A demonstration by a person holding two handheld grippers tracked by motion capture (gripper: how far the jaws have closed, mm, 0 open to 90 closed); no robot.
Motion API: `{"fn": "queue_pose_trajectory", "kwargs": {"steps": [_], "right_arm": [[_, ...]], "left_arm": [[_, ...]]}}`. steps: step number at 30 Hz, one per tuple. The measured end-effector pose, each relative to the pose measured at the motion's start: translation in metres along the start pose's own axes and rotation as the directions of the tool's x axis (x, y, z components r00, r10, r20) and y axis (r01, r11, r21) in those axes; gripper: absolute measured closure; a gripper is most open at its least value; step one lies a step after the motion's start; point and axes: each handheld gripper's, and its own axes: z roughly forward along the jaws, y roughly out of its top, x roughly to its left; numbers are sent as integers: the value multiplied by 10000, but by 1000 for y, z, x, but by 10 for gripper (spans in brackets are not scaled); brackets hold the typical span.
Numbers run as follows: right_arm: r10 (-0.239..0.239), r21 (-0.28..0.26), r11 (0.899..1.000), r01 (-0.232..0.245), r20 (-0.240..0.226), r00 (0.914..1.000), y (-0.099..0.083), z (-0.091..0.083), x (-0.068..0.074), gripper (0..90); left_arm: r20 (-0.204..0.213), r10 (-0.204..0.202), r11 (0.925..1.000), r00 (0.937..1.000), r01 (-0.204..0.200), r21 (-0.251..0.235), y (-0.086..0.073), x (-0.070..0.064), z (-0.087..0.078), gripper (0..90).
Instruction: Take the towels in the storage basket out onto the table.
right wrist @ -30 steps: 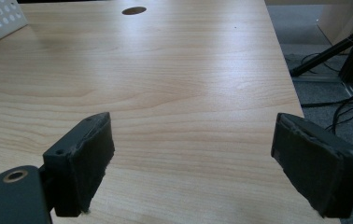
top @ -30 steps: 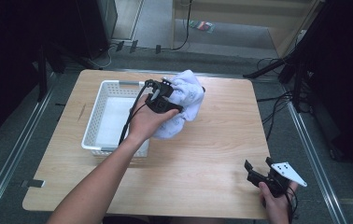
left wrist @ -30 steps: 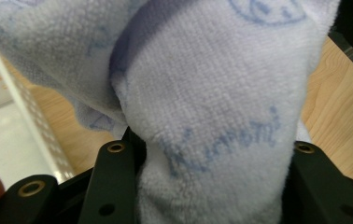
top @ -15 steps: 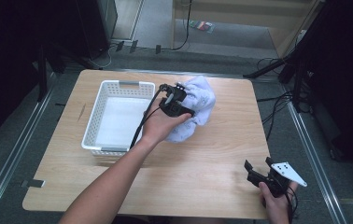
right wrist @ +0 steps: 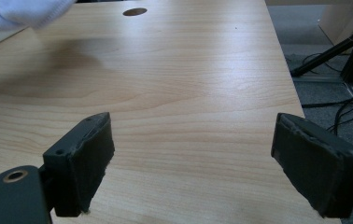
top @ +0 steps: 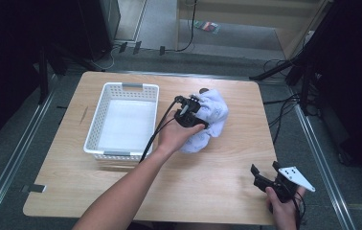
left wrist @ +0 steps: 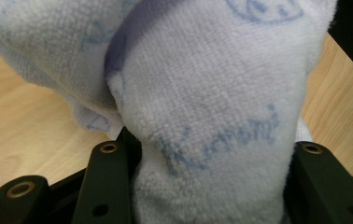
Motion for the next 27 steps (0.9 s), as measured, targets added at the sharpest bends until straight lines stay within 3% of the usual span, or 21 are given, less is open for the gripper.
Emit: {"fn": "queue_pose_trajectory", "kwargs": {"steps": [2, 4, 5, 9, 12, 15, 19, 27], "right_arm": [[-23, 2, 10000, 23, 2, 10000, 0, 0, 0, 134], [-17, -3, 10000, 17, -1, 10000, 0, 0, 0, 133], [-8, -5, 10000, 8, -8, 10000, 0, 0, 0, 134], [-5, 5, 10000, 5, -11, 10000, 0, 0, 0, 134], [-5, 1, 10000, 5, -11, 10000, 0, 0, -1, 134], [-23, -2, 10000, 23, -17, 10000, 0, 0, 0, 134], [-6, -9, 10000, 6, -14, 10000, 0, 0, 0, 134], [6, -9, 10000, -6, -4, 10000, 0, 0, -1, 133]], "left_arm": [[1, 125, 9999, 9999, -125, 111, -4, -1, 10, 514], [-445, 658, 9974, 9968, -644, 318, -10, -5, 20, 491], [-555, 710, 9967, 9959, -687, 432, -12, -6, 24, 485], [-461, 337, 9979, 9984, -310, 577, -19, -4, 34, 446], [-571, 308, 9970, 9979, -266, 726, -21, -5, 36, 336], [-369, 286, 9974, 9989, -260, 679, -19, -7, 30, 126], [-196, 487, 9983, 9986, -480, 317, -16, -9, 16, 0], [-546, 820, 9965, 9951, -827, -92, -16, -9, -13, 0]]}}
